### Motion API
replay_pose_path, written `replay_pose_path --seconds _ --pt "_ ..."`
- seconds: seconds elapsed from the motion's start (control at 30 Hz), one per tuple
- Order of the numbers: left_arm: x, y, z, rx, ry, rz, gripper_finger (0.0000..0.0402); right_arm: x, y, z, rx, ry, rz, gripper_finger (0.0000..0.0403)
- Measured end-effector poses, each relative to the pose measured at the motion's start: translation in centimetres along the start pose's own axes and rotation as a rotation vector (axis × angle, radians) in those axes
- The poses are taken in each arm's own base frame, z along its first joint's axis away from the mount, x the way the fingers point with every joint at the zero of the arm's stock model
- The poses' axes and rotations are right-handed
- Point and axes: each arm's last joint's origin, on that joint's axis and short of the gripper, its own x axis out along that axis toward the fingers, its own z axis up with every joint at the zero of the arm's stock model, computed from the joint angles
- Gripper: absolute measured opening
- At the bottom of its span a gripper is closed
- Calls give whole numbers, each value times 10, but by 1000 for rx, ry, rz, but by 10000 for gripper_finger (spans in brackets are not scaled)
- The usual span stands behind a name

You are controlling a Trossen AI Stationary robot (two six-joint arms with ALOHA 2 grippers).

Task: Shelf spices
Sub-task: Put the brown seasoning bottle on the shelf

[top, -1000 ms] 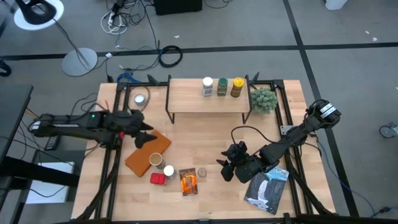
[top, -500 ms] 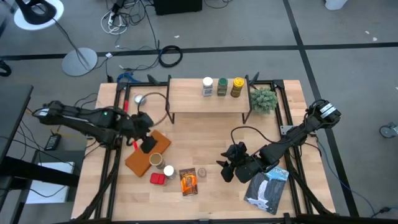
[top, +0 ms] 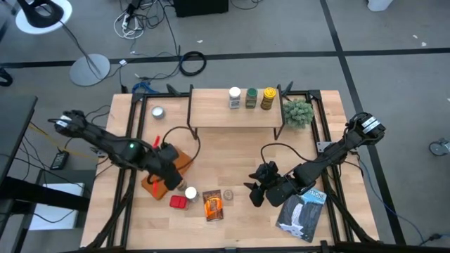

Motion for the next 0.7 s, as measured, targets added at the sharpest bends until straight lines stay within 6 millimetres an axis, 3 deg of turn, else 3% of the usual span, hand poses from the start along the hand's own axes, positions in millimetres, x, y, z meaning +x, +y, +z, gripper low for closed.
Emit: replay_pose_path --seconds 0.37,0.7 --pt "22 -20 -13 17 64 66 344 0 1 0 9 2 14 197" --pt "25 -22 -14 -22 71 69 344 0 2 0 5 12 27 196"
